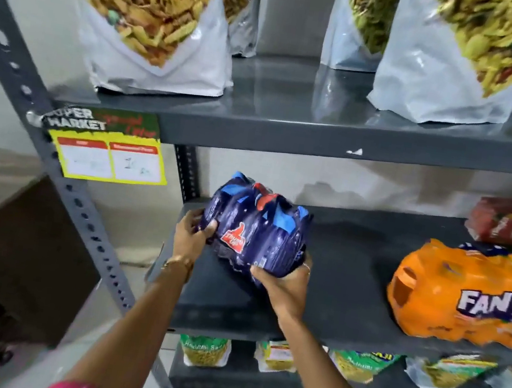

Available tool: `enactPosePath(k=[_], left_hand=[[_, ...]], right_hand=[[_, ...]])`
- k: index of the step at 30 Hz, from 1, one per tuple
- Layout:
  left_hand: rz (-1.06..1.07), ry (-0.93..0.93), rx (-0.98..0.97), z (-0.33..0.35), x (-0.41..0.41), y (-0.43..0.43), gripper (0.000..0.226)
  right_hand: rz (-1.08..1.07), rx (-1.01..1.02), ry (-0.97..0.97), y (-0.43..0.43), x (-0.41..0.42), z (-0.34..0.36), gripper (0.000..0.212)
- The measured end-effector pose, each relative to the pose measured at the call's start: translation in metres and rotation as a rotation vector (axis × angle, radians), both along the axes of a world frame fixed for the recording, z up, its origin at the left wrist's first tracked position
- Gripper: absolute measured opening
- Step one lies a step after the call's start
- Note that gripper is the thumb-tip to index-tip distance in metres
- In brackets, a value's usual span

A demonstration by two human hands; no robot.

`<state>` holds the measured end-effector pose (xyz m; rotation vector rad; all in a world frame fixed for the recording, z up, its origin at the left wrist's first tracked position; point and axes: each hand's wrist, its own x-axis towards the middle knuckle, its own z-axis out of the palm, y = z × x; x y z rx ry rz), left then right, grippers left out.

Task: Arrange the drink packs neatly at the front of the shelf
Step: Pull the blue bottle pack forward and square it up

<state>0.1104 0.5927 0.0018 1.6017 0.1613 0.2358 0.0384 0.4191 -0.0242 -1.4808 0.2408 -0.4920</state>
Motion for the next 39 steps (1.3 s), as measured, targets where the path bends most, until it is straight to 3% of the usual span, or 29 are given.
enactPosePath(k=[5,9,11,13,16,19,20,22,25,28,29,31,33,35,37,39], left_hand=[[0.104,0.0,0.172,-0.023,-0.017,-0.001,0.028],[0.151,0.063,0.278,-0.022,-0.026,-0.015,0.041],[0.167,0.016,0.242,-0.014,-0.037,-0.032,0.054],[0.085,-0.002,0.085,-0.014,-0.062,-0.052,0.072],[-0.124,0.054,-0.053,-0.015,-0.09,-0.076,0.121],[-0.207,0.097,0.16,-0.015,-0.082,-0.084,0.156],[-0.238,0.105,0.198,-0.015,-0.077,-0.083,0.158],[-0.392,0.052,0.13,-0.016,-0.063,-0.066,0.145],[-0.552,-0.002,-0.069,-0.021,-0.047,-0.02,0.085],[-0.142,-0.007,-0.118,-0.029,-0.045,0.002,0.044],[0.002,-0.008,-0.083,-0.034,-0.047,-0.001,0.037],[0.086,-0.009,-0.03,-0.038,-0.058,-0.019,0.038],[-0.1,-0.037,-0.048,-0.04,-0.068,-0.041,0.05],[-0.169,-0.046,0.029,-0.04,-0.066,-0.053,0.073],[-0.114,0.012,0.172,-0.038,-0.052,-0.052,0.101],[-0.085,0.072,0.322,-0.031,-0.034,-0.045,0.096]], right_hand=[[0.144,-0.165,-0.1,-0.017,0.001,-0.018,0.101],[0.313,-0.302,0.084,-0.04,0.009,-0.016,0.117],[0.458,-0.251,0.185,-0.052,0.014,-0.012,0.119],[0.59,-0.081,0.222,-0.06,0.017,-0.006,0.115],[0.645,0.143,0.191,-0.066,0.015,0.004,0.086],[0.505,0.399,0.115,-0.059,0.002,0.007,0.034],[0.426,0.473,0.084,-0.051,-0.006,0.005,0.03],[0.297,0.508,0.041,-0.03,-0.028,-0.003,0.037],[0.28,0.366,0.038,-0.003,-0.059,-0.014,0.043],[0.439,0.033,0.068,0.006,-0.073,-0.023,0.037],[0.372,-0.032,0.046,0.002,-0.072,-0.024,0.036],[0.04,-0.04,0.023,-0.018,-0.059,-0.02,0.041],[-0.152,-0.122,0.101,-0.048,-0.036,-0.011,0.069],[-0.018,-0.164,0.212,-0.072,-0.012,-0.004,0.08],[0.144,-0.152,0.249,-0.083,0.005,-0.003,0.063],[0.166,-0.191,0.227,-0.086,0.016,-0.008,0.056]])
